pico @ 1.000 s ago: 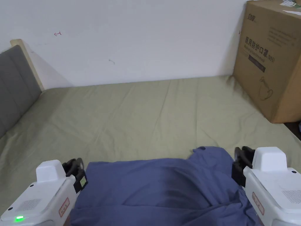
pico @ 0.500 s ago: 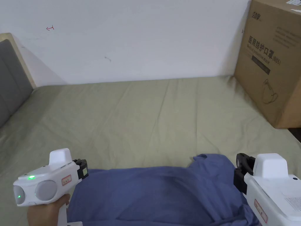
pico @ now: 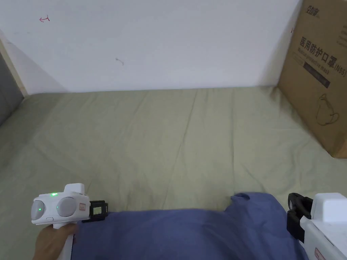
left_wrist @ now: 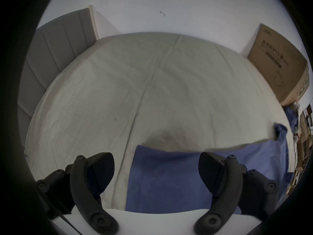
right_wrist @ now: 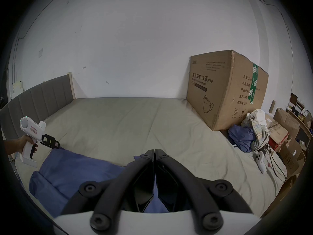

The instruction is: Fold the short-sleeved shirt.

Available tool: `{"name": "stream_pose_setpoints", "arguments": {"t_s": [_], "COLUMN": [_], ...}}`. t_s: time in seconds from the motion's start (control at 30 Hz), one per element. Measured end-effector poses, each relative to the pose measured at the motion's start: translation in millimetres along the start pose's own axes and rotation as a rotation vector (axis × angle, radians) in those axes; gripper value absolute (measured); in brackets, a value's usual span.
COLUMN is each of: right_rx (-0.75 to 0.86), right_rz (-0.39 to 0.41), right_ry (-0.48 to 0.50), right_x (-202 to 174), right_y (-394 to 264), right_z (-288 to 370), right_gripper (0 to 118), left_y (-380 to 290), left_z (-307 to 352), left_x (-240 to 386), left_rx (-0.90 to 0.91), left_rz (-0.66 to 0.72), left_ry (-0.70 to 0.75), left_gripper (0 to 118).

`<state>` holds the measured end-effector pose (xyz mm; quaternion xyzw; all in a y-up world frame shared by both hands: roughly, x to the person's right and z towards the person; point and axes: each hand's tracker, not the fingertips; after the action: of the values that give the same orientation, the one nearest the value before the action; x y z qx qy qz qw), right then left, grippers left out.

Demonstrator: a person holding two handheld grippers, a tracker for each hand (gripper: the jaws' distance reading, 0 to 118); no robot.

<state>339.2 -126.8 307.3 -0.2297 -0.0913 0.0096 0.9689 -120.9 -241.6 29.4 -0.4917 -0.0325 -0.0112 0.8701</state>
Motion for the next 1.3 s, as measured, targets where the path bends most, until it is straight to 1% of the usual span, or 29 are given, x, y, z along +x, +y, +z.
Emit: {"name": "stream_pose_setpoints", "arguments": {"t_s": [0.03, 0.07, 0.13, 0.2, 0.23, 0.27, 0.33, 0.37, 0.4, 0.43, 0.47, 0.5, 0.53, 0.57, 0.6, 0.63, 0.67, 0.73, 0.83, 0.9, 0.93, 0.97, 1.0, 1.03, 1.07, 1.1, 1.17, 1.23, 1.3], "right_rx": [-0.006, -0.012, -0.026, -0.037, -0.045, -0.057, -0.076, -0.088, -0.105, -0.141, -0.174, -0.211, -0.249, -0.271, -0.305, -0.359, -0.396, -0.436, -0.559, -0.617, -0.624, -0.602, -0.583, -0.571, -0.550, -0.535, -0.502, -0.445, -0.398], "right_rz": [-0.002, -0.005, -0.010, -0.007, -0.008, -0.027, -0.067, -0.076, -0.079, -0.089, -0.099, -0.101, -0.084, -0.082, -0.074, -0.045, -0.029, -0.014, -0.011, -0.025, -0.054, -0.109, -0.128, -0.124, -0.116, -0.071, -0.030, -0.014, -0.021], "right_ry": [0.001, 0.004, 0.009, 0.010, 0.010, 0.018, 0.023, 0.017, 0.012, 0.006, -0.003, 0.000, 0.003, 0.009, -0.011, -0.010, -0.009, -0.025, -0.057, -0.069, -0.045, 0.002, -0.028, -0.010, 0.025, 0.031, 0.055, 0.053, 0.083], "right_x": [1, 2, 2, 4, 6, 9, 16, 20, 23, 28, 32, 35, 38, 41, 42, 44, 45, 49, 59, 58, 57, 59, 59, 59, 59, 57, 49, 47, 46], "right_y": [-1, -2, -2, -4, -4, -4, -5, -4, -4, -4, -5, -5, -6, -9, -12, -16, -21, -34, -59, -70, -74, -75, -72, -70, -67, -64, -54, -44, -33], "right_z": [-4, -9, -15, -22, -26, -30, -39, -47, -57, -69, -81, -96, -109, -124, -136, -152, -164, -184, -218, -226, -227, -224, -220, -217, -213, -208, -188, -166, -137], "right_gripper": [0, 0, 0, 0, 0, 0, 0, 0, 3, 5, 19, 19, 26, 41, 69, 87, 93, 93, 91, 76, 69, 62, 54, 35, 0, 1, 1, 1, 1], "left_y": [-1, -3, -2, -5, -5, -6, -9, -9, -8, -10, -12, -14, -16, -18, -19, -20, -21, -22, -24, -25, -27, -27, -28, -30, -32, -33, -39, -45, -51], "left_z": [-8, -15, -23, -27, -27, -26, -17, -14, -13, -6, 4, 12, 21, 30, 36, 45, 53, 64, 77, 81, 82, 83, 83, 84, 84, 84, 85, 90, 96], "left_x": [0, 0, -1, -1, 0, 1, 1, 0, 0, 1, 3, 4, 4, 5, 5, 5, 3, 0, -2, -4, -5, -5, -6, -7, -8, -10, -12, -12, -14], "left_rx": [-0.023, -0.044, -0.032, -0.044, -0.035, -0.054, -0.022, 0.001, -0.003, 0.000, 0.044, 0.084, 0.110, 0.130, 0.146, 0.158, 0.168, 0.181, 0.197, 0.198, 0.198, 0.196, 0.192, 0.189, 0.187, 0.182, 0.182, 0.184, 0.184], "left_rz": [-0.003, -0.007, -0.004, 0.007, 0.005, 0.010, -0.011, -0.012, 0.007, 0.008, -0.003, -0.010, -0.009, -0.011, -0.011, -0.012, -0.008, 0.001, -0.005, -0.005, -0.008, -0.009, -0.010, -0.008, -0.003, 0.006, 0.027, 0.038, 0.045], "left_ry": [0.017, 0.026, 0.012, -0.018, -0.008, -0.022, -0.034, -0.090, -0.131, -0.094, -0.085, -0.084, -0.092, -0.102, -0.105, -0.117, -0.135, -0.151, -0.151, -0.156, -0.152, -0.148, -0.146, -0.144, -0.142, -0.143, -0.142, -0.138, -0.134], "left_gripper": [104, 94, 69, 66, 62, 47, 7, 2, 2, 2, 2, 2, 2, 2, 2, 2, 2, 2, 2, 2, 2, 2, 2, 2, 2, 2, 2, 2, 2]}}
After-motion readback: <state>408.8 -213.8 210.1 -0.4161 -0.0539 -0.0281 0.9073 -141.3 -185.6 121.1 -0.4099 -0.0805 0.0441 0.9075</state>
